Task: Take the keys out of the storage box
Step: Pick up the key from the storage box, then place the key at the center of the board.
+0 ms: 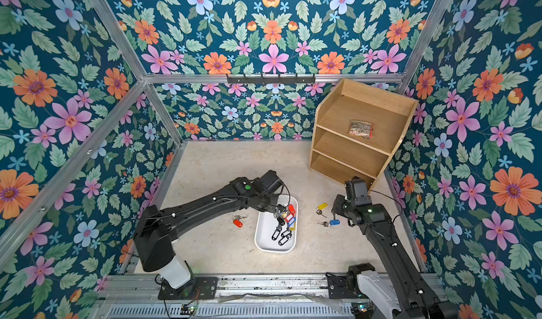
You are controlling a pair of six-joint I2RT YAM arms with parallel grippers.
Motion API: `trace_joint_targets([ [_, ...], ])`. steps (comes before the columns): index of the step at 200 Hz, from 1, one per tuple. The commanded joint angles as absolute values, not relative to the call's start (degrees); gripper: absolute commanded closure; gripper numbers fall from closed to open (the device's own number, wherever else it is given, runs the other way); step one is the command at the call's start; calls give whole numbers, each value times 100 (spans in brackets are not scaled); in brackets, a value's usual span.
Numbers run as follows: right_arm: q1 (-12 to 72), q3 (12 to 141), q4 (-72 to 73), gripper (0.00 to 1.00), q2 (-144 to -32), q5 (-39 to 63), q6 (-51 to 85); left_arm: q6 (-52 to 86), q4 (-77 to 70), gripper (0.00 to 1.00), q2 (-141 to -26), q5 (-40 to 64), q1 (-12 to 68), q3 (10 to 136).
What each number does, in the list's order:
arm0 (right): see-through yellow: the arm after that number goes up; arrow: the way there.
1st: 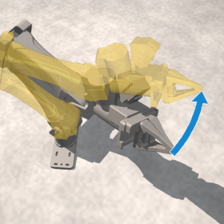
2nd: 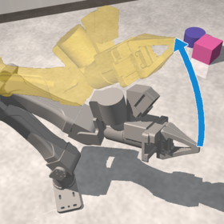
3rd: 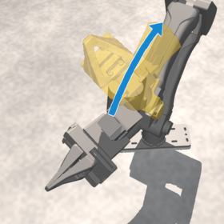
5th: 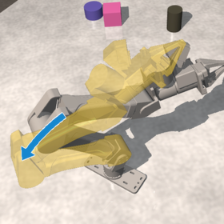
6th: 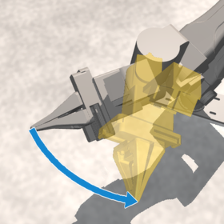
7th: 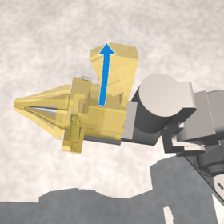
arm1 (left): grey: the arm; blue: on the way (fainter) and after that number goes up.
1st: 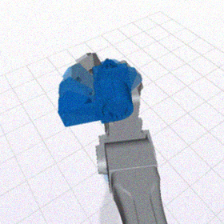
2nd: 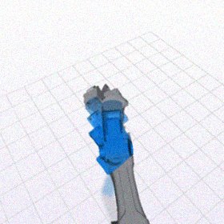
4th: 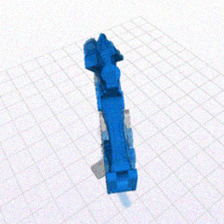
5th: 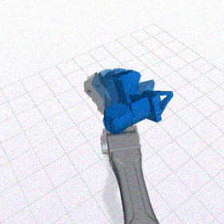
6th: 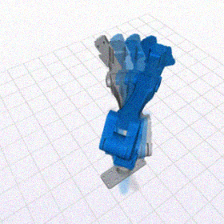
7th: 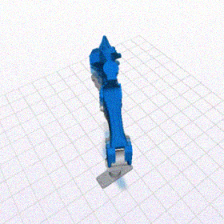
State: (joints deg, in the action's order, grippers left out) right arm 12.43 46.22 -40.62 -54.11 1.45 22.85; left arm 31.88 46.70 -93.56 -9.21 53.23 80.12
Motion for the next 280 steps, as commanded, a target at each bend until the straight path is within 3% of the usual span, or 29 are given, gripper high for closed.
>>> trace_joint_targets([
  [1,1256,4609,-4017,61,-5397,123,2275,3531,5291,100,-8926,-1316,4832,7813],
  [50,1266,4606,-4007,62,-5397,127,2268,3259,5085,100,-7967,-1160,2918,6655],
  [95,1261,4608,-4017,62,-5399,145,2261,3028,4172,100,-8155,-616,1495,5682],
  [214,1270,4610,-4014,60,-5440,149,2257,3532,3518,100,-8308,-127,1356,4713],
  [254,1272,4601,-4013,50,-5483,134,2261,3583,3507,100,-8064,20,1357,4510],
  [270,1274,4598,-4015,44,-5502,123,2269,3597,3482,66,-7960,123,1362,4435],
  [278,1274,4601,-4016,41,-5511,132,2271,3623,3485,44,-7883,171,1356,4414],
  [280,1272,4600,-4016,41,-5511,132,2269,3628,3488,34,-7864,181,1358,4413],
])
